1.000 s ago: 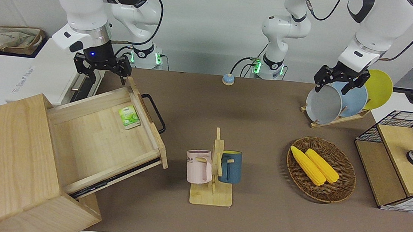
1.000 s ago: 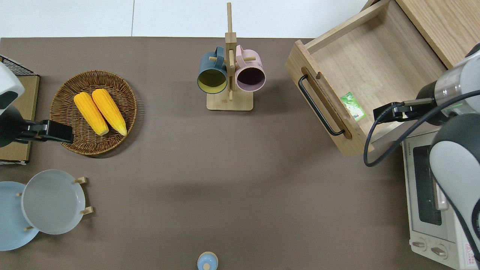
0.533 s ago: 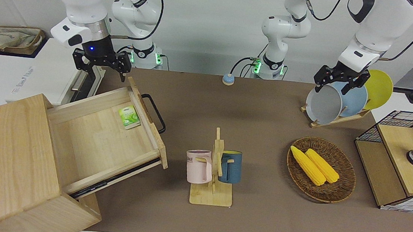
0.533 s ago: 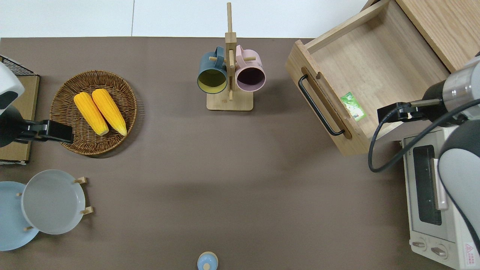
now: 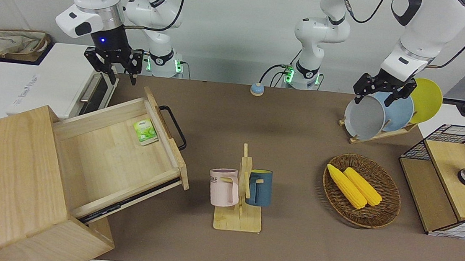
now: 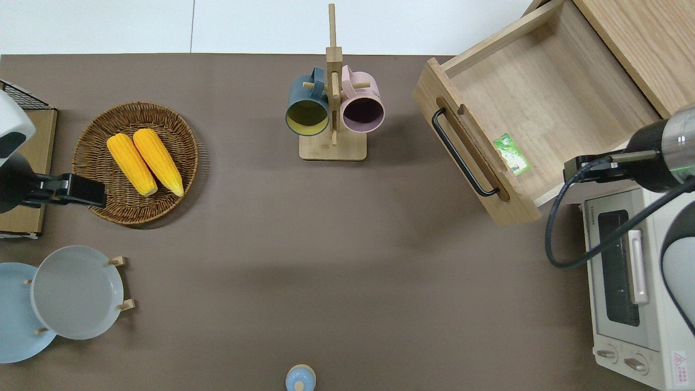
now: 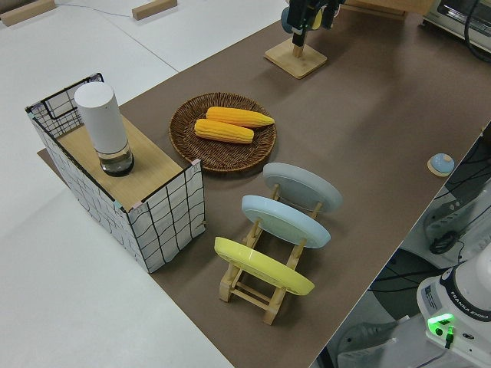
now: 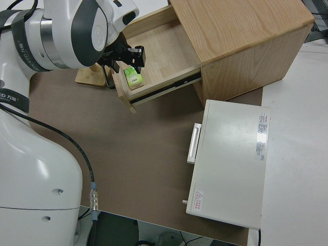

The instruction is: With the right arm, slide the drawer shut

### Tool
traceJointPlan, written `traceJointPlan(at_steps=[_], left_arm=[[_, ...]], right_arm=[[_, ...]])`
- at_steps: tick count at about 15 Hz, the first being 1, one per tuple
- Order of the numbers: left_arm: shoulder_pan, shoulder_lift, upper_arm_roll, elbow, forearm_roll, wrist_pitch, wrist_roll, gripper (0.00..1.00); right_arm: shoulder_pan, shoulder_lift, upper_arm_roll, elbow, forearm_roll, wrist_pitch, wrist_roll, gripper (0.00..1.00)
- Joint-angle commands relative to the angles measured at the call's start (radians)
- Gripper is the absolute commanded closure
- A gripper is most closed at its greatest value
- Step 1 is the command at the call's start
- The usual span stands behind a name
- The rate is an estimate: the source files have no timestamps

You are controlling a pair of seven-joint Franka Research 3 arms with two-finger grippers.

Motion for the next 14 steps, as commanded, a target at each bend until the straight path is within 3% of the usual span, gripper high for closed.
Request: traceJointPlan(at_steps=[1, 9, 12, 14], left_arm=[[0.004, 0.011, -0.006, 0.026, 0.017, -0.020, 0.010, 0.01], [0.004, 0.011, -0.006, 0.024, 0.017, -0.020, 0.010, 0.01], [0.004, 0.011, -0.006, 0.026, 0.017, -0.020, 0.010, 0.01], [0.004, 0.011, -0.006, 0.026, 0.017, -0.020, 0.010, 0.01]], right_arm=[[-0.003, -0.012, -0.004, -0.005, 0.024, -0.015, -0.014, 1.000], [0.000, -0.031, 0.000, -0.002, 0.013, 0.004, 0.000, 1.000], [0.029, -0.031, 0.003, 0.033, 0.013, 0.015, 0.032, 1.000], [0.066, -0.031, 0.006, 0.047, 0.006, 0.015, 0.113, 1.000]])
